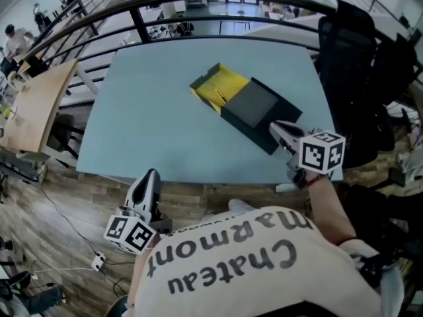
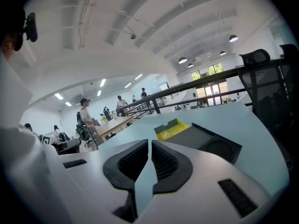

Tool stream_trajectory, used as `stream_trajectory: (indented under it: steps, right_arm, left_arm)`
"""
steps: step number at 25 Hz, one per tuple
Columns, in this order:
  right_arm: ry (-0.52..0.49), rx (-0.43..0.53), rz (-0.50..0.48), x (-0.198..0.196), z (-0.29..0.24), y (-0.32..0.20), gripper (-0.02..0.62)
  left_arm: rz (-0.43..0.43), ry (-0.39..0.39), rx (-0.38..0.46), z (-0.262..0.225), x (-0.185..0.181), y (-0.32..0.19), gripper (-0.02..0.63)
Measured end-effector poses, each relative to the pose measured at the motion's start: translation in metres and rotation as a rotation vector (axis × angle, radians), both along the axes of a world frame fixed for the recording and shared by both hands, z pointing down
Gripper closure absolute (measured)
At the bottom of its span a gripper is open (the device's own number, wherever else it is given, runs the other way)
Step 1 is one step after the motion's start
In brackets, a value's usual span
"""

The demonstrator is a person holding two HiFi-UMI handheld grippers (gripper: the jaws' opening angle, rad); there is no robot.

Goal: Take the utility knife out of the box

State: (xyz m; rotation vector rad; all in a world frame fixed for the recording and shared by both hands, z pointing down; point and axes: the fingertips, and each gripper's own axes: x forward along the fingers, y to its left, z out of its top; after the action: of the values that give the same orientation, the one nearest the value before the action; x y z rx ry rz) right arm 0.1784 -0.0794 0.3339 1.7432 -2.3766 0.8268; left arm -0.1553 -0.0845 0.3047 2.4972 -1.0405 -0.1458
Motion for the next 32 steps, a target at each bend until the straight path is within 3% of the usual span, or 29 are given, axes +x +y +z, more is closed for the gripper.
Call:
stream_trajectory:
  steps: [6,14,18,23,32]
  right_arm:
    - [-0.036,0.003,-0.002,-0.037,0.009,-0.012,0.548]
    - [-0.017,-0.087,-0.055,-0.052,0.045,-0.026,0.547]
    - [-0.019,-0.098,-0.07,-0.042,0.051,-0.052,0.547]
    - [-0.026,-0.111,-0.088,-0.025,0.055,-0.107,0.547]
    - [0.079,-0.151,-0.252,-0.032,0.074,-0.199,0.545]
  left_arm:
    - [0.021,-0.005,0.013,0.007,-0.023,-0.015,0.604]
    - [0.05,-0.007,-0.109,0.053,-0.014,-0.019,0.604]
    - [0.004,0.002,-0.169,0.063,-0.011,-0.029,0.604]
    - [-0.038,-0.03,-0.18,0.062,-0.003,-0.047,0.604]
    - [-0.148,-0.1,-0.182,0.059,-0.007,-0.057,0.604]
